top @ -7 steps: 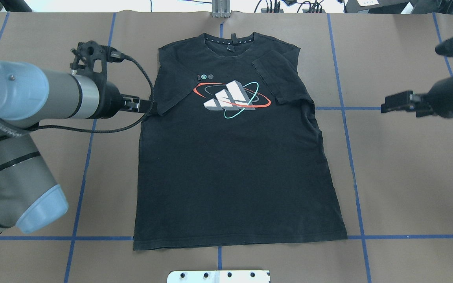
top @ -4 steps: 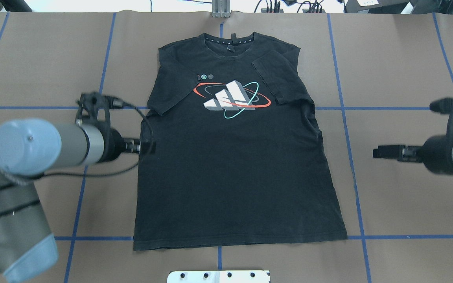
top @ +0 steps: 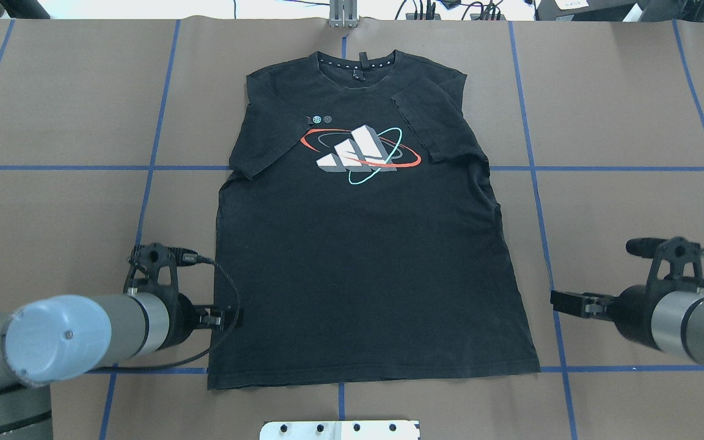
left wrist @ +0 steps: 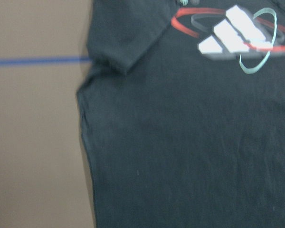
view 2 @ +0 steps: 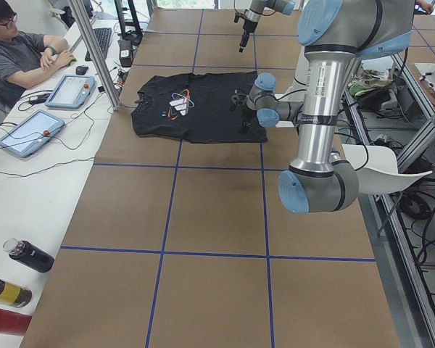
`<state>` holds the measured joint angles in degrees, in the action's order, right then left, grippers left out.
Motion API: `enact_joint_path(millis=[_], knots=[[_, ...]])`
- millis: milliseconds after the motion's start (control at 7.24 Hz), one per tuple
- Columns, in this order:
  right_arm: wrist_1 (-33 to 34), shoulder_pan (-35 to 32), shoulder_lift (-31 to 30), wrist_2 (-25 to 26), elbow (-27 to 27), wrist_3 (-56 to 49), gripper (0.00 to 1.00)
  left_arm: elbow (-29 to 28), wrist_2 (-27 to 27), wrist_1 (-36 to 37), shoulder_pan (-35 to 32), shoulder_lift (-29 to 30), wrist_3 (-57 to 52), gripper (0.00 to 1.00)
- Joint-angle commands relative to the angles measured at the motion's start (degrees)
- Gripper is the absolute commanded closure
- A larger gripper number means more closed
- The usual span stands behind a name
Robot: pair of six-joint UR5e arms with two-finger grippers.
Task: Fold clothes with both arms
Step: 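Move both grippers down to the shirt's hem corners nearest the robot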
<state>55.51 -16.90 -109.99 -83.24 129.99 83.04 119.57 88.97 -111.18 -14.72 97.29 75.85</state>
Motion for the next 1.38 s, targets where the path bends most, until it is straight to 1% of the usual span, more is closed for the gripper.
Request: enact_joint_path(millis=[0, 276, 414, 553, 691, 1243], knots=[[-0.1, 3.5, 0.0, 3.5, -0.2, 1.2, 0.0, 0.0, -1.8, 0.0, 4.8, -1.8, 4.3, 0.0], [-0.1, 4.0, 0.0, 3.6, -0.2, 1.2, 0.0, -0.2, -2.3, 0.0, 8.5, -2.5, 7.1, 0.01], [-0.1, 4.1, 0.1, 3.7, -0.2, 1.2, 0.0, -0.6, -2.3, 0.0, 9.4, -2.5, 8.2, 0.14], [-0.2, 4.1, 0.3, 3.8, -0.3, 1.2, 0.0, -0.8, -2.2, 0.1, 9.6, -2.4, 8.3, 0.33], [-0.2, 4.2, 0.3, 3.8, -0.3, 1.2, 0.0, -1.0, -2.1, 0.0, 9.7, -2.2, 8.3, 0.43], [-0.2, 4.9, 0.3, 4.4, -0.3, 1.2, 0.0, -2.3, -1.6, 0.0, 9.8, -1.8, 8.3, 0.43]])
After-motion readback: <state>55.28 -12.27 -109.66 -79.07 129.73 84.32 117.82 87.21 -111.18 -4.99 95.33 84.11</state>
